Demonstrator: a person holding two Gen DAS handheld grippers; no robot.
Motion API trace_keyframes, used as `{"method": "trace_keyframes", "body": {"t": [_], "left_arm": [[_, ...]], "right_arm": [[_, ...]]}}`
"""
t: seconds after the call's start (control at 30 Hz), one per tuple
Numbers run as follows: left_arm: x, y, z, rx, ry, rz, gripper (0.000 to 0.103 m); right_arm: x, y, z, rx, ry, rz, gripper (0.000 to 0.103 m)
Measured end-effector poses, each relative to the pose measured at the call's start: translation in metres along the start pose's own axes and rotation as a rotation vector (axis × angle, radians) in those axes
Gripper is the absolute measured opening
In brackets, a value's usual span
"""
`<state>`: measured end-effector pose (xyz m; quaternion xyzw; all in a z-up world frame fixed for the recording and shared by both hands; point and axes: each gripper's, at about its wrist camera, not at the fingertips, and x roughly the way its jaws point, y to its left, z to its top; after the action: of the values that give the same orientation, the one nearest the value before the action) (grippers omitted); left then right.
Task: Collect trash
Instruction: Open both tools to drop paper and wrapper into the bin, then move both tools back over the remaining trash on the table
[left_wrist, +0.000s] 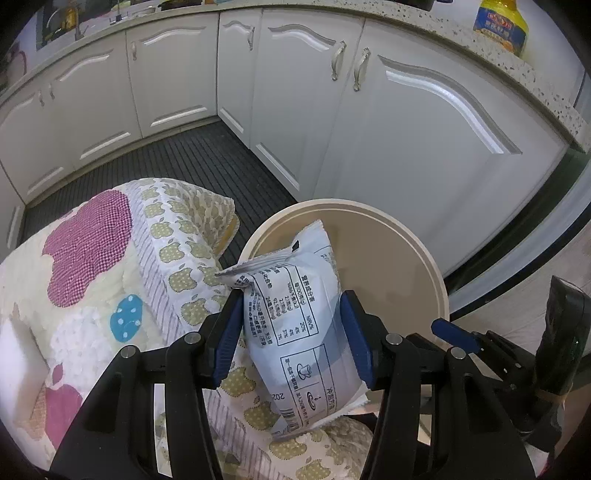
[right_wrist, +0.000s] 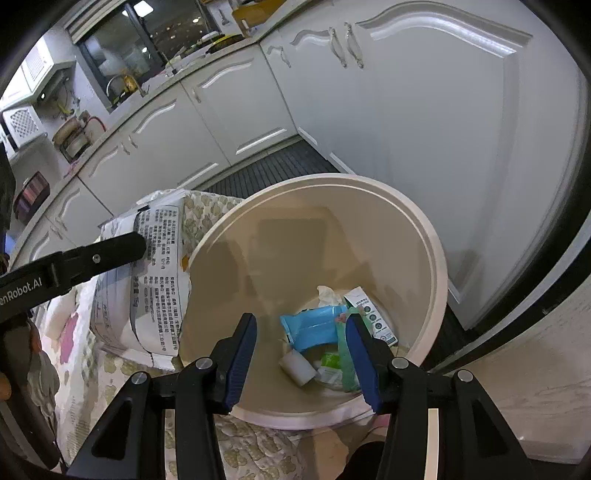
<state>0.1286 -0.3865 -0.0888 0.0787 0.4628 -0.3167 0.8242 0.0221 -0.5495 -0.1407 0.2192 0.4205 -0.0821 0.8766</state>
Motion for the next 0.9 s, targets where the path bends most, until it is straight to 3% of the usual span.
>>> {"method": "trace_keyframes", "body": {"t": [0.33,0.47,0.9], "left_arm": [[-0.004,0.003,0.002,-0.009,0.002,-0.025,0.052],[-0.005,0.003,0.003,-0.018,-0.003,-0.043,0.065],[-0.02,0.007,0.0,-0.025,-0.018,-0.048,0.065]], "right_arm": [[-0.011,0.0,-0.001,0.009,-0.024,0.0,0.048],[-0.012,0.0,-0.002,0.006,-0.027,0.004,0.048],[-0.018,0.009,-0.003,-0.009,-0.03,0.011,0.049]]}}
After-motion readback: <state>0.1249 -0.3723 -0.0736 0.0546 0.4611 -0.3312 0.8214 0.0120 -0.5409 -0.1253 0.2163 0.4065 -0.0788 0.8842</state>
